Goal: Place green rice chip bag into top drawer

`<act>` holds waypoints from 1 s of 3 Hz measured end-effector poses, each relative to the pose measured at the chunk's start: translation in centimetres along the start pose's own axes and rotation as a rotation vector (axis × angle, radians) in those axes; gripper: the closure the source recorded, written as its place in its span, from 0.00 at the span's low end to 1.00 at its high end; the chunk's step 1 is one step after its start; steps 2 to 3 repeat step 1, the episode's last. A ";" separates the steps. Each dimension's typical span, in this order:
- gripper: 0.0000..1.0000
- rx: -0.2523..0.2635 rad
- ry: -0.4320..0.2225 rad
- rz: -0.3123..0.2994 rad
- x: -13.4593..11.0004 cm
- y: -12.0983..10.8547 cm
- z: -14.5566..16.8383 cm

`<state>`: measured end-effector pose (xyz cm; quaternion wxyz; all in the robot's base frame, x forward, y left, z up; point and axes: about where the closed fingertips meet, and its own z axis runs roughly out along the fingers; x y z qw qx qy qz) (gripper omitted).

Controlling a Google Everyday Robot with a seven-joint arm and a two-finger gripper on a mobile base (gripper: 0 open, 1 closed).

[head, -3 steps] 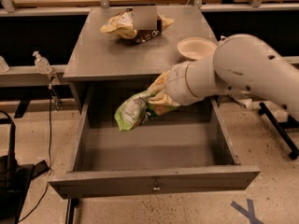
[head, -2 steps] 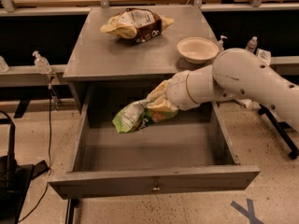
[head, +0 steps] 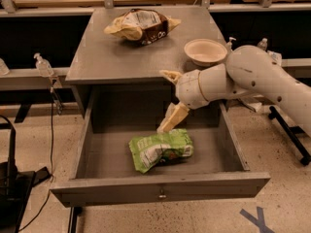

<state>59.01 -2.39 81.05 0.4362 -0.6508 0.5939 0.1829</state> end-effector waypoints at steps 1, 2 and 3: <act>0.00 0.000 0.000 0.000 0.0 0.0 0.0; 0.00 0.000 0.000 0.000 0.0 0.0 0.0; 0.00 0.000 0.000 0.000 0.0 0.0 0.0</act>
Offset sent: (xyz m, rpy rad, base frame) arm 0.0000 0.0000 0.0000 0.0000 0.0000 0.0000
